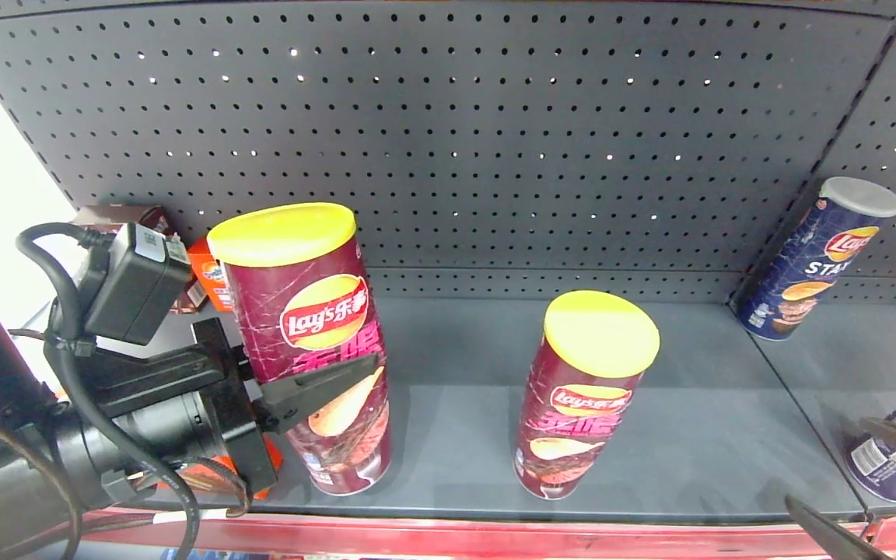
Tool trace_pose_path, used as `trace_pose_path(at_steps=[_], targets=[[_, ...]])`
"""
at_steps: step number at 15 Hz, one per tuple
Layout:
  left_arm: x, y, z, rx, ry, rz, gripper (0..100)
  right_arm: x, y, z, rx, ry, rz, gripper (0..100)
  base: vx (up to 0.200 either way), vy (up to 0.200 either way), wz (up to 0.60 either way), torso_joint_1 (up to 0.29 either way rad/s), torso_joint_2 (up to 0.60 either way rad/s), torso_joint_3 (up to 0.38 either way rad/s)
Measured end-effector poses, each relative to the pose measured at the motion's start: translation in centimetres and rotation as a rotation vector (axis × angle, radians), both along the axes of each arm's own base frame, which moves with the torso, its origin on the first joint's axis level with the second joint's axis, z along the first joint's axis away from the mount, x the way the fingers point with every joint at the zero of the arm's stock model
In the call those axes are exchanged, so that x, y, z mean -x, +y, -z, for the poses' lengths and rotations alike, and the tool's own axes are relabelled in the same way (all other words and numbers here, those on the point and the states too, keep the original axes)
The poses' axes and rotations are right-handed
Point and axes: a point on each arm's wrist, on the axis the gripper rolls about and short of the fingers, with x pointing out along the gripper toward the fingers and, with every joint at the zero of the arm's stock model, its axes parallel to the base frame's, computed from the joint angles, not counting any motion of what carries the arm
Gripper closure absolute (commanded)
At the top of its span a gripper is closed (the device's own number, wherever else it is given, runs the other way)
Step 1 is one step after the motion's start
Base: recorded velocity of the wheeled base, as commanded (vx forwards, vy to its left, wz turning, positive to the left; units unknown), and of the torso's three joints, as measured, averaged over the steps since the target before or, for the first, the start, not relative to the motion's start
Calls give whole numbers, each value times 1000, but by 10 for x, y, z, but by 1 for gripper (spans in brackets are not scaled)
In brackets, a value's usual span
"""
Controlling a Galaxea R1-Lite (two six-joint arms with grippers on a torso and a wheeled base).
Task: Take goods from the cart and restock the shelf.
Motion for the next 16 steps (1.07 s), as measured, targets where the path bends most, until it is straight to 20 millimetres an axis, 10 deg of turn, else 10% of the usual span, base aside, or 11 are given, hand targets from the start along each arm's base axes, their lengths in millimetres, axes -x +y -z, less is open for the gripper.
trace_pose_path(at_steps=[7, 16], targets=[[2, 1, 1, 2, -5, 1, 100, 76, -34, 61, 25, 195, 312, 0, 0, 0, 0, 0, 0, 0], [5, 1, -1, 5, -11, 9, 100, 91, -37, 61, -276, -6, 765, 0, 0, 0, 0, 0, 0, 0]])
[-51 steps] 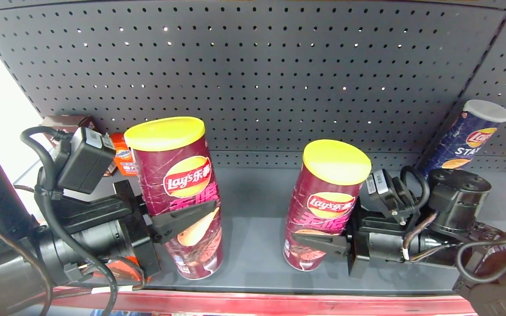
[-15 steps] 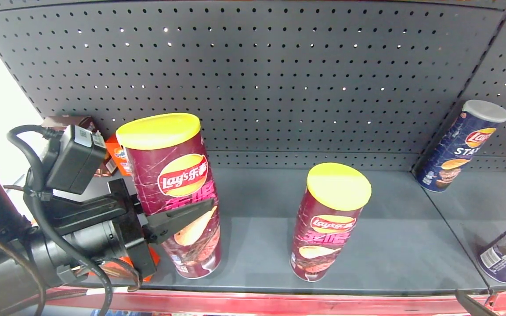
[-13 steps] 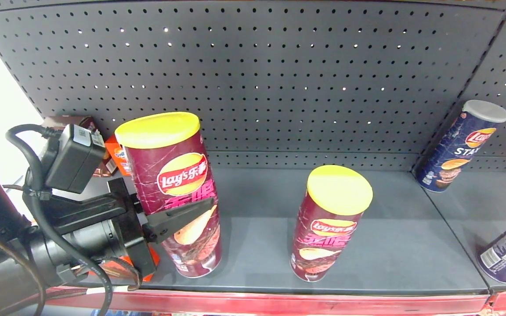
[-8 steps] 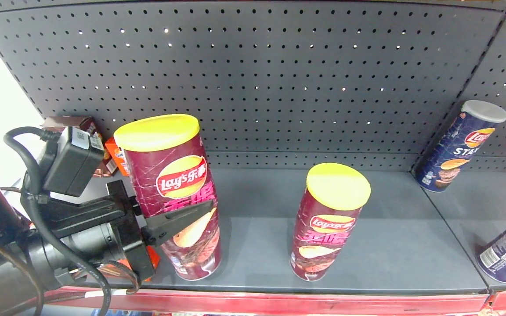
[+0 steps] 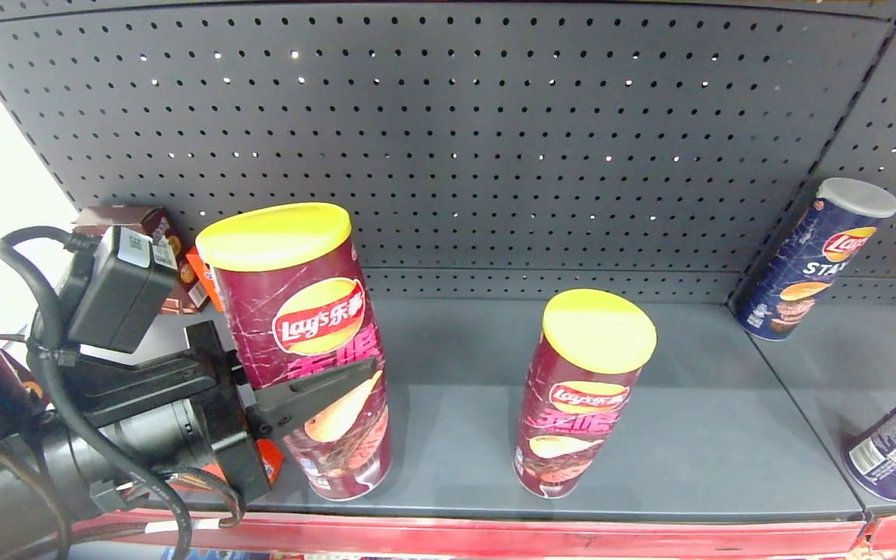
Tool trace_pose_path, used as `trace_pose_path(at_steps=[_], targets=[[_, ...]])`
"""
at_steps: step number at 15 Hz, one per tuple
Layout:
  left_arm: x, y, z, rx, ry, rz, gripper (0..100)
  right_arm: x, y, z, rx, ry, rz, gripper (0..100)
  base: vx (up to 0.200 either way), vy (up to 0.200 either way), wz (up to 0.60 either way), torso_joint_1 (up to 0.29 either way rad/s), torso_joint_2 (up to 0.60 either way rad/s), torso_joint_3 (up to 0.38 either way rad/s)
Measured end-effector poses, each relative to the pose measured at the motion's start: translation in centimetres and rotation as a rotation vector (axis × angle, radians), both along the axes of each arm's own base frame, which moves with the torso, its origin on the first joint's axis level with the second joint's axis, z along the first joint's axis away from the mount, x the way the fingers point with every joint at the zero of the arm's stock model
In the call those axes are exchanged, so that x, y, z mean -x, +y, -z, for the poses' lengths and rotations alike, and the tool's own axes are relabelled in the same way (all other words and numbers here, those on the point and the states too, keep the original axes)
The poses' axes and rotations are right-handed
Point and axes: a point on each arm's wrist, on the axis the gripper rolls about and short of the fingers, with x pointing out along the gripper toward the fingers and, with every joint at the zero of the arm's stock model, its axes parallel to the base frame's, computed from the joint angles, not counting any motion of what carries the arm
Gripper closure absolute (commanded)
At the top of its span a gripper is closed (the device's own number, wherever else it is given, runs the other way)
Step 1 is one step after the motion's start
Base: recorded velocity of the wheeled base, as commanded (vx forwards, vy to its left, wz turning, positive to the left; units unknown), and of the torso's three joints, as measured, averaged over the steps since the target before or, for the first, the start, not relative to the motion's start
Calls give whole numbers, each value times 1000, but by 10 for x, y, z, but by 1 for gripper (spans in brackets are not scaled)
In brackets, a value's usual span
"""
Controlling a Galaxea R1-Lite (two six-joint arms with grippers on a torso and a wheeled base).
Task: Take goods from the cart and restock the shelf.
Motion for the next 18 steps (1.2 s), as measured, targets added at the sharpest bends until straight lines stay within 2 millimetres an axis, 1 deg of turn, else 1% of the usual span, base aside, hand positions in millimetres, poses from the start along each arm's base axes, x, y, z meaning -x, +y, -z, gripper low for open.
trace_pose_path(at_steps=[1, 3, 4, 7, 12, 16, 18], targets=[[1, 1, 0, -1, 0, -1, 100, 0, 1, 1, -20, -11, -39, 0, 0, 0, 0, 0, 0, 0], [2, 2, 3, -7, 7, -4, 100, 2, 5, 6, -8, 8, -268, 0, 0, 0, 0, 0, 0, 0], [2, 2, 3, -9, 7, -4, 100, 3, 6, 9, 5, 15, -313, 0, 0, 0, 0, 0, 0, 0], [0, 1, 0, -13, -12, -16, 100, 5, 6, 11, 17, -2, -325, 0, 0, 0, 0, 0, 0, 0], [-17, -9, -17, 2, -59, -19, 100, 6, 5, 11, 18, -10, -327, 0, 0, 0, 0, 0, 0, 0], [-39, -29, -31, 16, -100, 14, 100, 6, 5, 11, 18, -10, -327, 0, 0, 0, 0, 0, 0, 0], [-56, -40, -41, 31, -126, 33, 100, 6, 5, 11, 18, -10, -327, 0, 0, 0, 0, 0, 0, 0]])
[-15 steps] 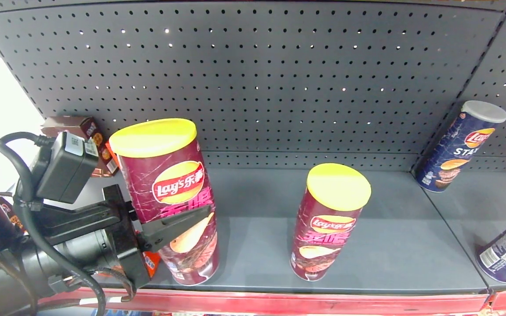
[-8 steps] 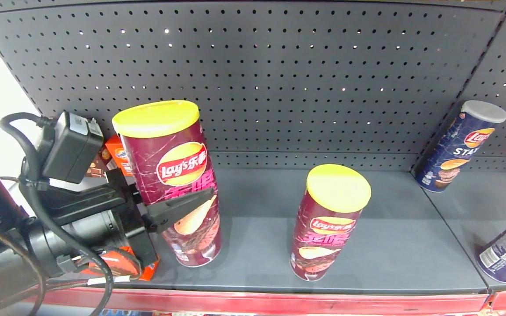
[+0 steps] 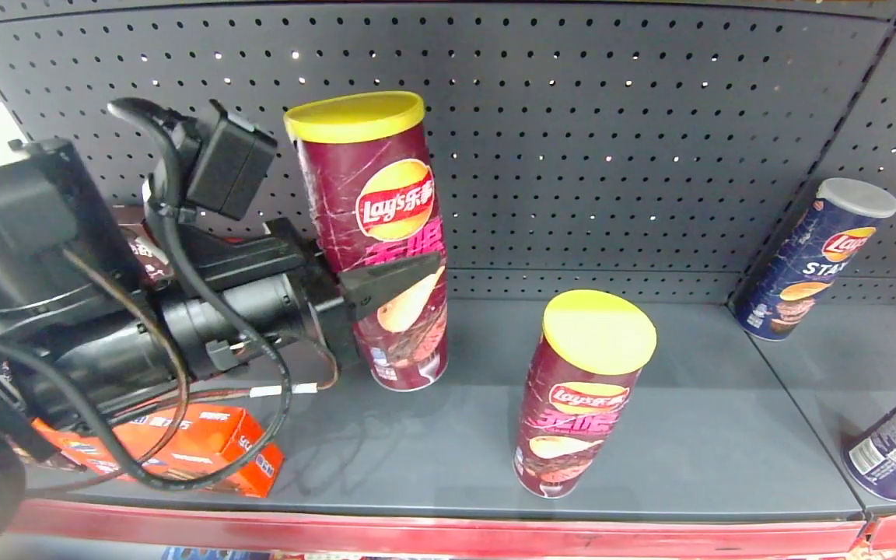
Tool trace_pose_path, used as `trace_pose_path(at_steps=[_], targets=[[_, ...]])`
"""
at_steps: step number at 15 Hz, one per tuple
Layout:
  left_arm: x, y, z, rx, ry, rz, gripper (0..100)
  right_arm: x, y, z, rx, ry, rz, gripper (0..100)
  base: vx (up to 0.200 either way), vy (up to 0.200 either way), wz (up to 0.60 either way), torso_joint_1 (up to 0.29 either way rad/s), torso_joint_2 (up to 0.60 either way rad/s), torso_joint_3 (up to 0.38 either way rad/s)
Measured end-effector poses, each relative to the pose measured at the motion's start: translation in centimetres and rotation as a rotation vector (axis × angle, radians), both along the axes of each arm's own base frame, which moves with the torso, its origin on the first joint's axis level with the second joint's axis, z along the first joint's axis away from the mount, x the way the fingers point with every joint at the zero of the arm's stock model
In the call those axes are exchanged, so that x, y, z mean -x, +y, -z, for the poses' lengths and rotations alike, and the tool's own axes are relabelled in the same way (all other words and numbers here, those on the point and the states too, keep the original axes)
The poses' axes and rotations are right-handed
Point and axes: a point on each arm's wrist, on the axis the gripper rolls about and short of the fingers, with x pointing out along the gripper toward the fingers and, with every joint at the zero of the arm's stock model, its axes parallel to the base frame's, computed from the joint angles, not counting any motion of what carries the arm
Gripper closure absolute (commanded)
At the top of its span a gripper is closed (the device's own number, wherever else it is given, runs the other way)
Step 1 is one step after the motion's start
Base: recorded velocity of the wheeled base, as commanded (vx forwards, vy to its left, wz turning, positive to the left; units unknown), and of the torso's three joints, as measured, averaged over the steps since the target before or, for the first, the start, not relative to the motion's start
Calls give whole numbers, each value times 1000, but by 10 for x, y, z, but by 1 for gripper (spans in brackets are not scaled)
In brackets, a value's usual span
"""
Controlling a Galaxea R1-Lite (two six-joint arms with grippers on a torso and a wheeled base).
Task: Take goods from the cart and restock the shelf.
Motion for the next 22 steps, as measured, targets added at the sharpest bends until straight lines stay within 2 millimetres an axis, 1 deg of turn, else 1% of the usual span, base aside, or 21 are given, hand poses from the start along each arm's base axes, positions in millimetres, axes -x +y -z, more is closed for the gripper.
trace_pose_path(at_steps=[1, 3, 4, 8, 11, 14, 17, 22], targets=[[-8, -4, -1, 1, -1, 6, 100, 0, 0, 0, 0, 0, 0, 0, 0, 0, 0, 0, 0, 0], [-26, -16, 4, -6, -2, 51, 100, 0, 0, 0, 0, 0, 0, 0, 0, 0, 0, 0, 0, 0], [-35, -21, 9, -16, 4, 81, 100, 0, 0, 0, 0, 0, 1, 0, 0, 0, 0, 0, 0, 0], [-74, -31, 26, -48, 27, 168, 100, 0, 0, 0, 0, 0, 0, 0, 0, 0, 0, 0, 0, 0], [-100, -40, 44, -75, 22, 222, 100, 0, 0, 0, 0, 0, 1, 0, 0, 0, 0, 0, 0, 0], [-119, -50, 58, -99, 0, 252, 100, 0, 0, 0, 0, 0, 0, 0, 0, 0, 0, 0, 0, 0], [-133, -60, 63, -96, -15, 259, 100, 0, 0, 0, 0, 0, 0, 0, 0, 0, 0, 0, 0, 0], [-148, -71, 70, -93, -26, 265, 100, 0, 0, 0, 0, 0, 1, 0, 0, 0, 0, 0, 0, 0]])
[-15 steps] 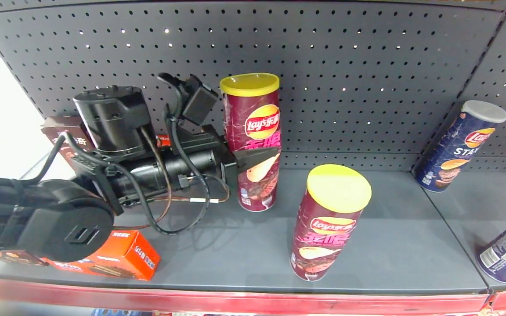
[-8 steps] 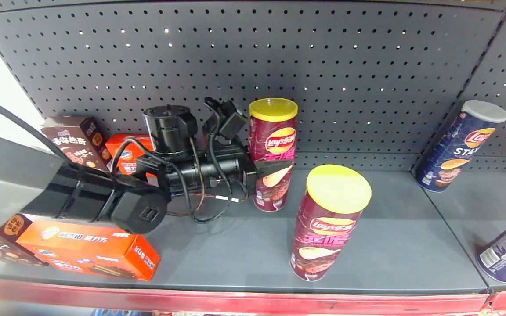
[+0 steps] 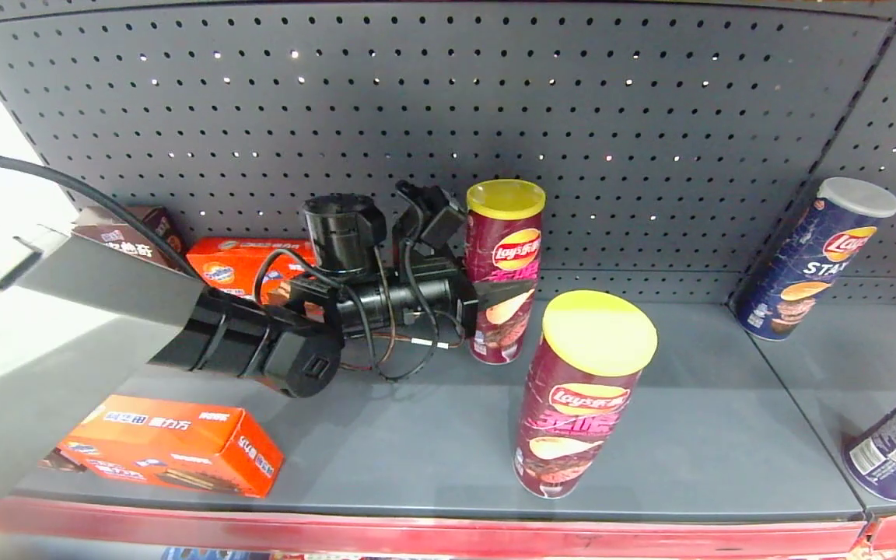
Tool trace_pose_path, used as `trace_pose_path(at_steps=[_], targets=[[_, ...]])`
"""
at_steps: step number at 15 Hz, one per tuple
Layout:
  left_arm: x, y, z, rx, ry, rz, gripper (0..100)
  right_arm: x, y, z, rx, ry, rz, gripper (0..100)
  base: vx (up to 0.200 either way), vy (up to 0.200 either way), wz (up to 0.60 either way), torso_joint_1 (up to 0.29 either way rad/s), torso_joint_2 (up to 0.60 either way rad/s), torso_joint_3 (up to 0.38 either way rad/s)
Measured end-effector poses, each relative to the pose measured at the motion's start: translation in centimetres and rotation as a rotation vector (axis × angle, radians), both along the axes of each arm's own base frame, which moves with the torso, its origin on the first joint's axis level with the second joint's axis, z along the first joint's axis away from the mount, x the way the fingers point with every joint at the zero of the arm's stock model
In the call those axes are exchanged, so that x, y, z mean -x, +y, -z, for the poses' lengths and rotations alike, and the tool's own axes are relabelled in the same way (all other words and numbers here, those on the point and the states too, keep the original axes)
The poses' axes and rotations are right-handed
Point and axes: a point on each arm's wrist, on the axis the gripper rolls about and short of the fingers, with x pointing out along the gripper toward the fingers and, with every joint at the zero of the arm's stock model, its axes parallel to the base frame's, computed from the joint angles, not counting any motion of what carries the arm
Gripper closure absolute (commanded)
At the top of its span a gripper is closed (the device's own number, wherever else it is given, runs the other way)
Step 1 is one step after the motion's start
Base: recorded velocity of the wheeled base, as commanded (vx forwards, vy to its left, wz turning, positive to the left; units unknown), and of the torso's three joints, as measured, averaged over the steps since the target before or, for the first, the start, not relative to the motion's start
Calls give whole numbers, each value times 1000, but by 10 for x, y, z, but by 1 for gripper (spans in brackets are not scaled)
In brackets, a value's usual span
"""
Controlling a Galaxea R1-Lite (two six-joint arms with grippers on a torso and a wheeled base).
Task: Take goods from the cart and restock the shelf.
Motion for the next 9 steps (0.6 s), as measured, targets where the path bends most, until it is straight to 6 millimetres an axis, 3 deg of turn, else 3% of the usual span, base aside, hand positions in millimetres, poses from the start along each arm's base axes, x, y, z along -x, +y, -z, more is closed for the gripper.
trace_pose_path(at_steps=[8, 9], targets=[[-8, -12, 10, -3, 1, 14, 100, 0, 0, 0, 0, 0, -1, 0, 0, 0, 0, 0, 0, 0], [-8, -12, 11, -4, 4, 17, 0, 0, 0, 0, 0, 0, -1, 0, 0, 0, 0, 0, 0, 0]])
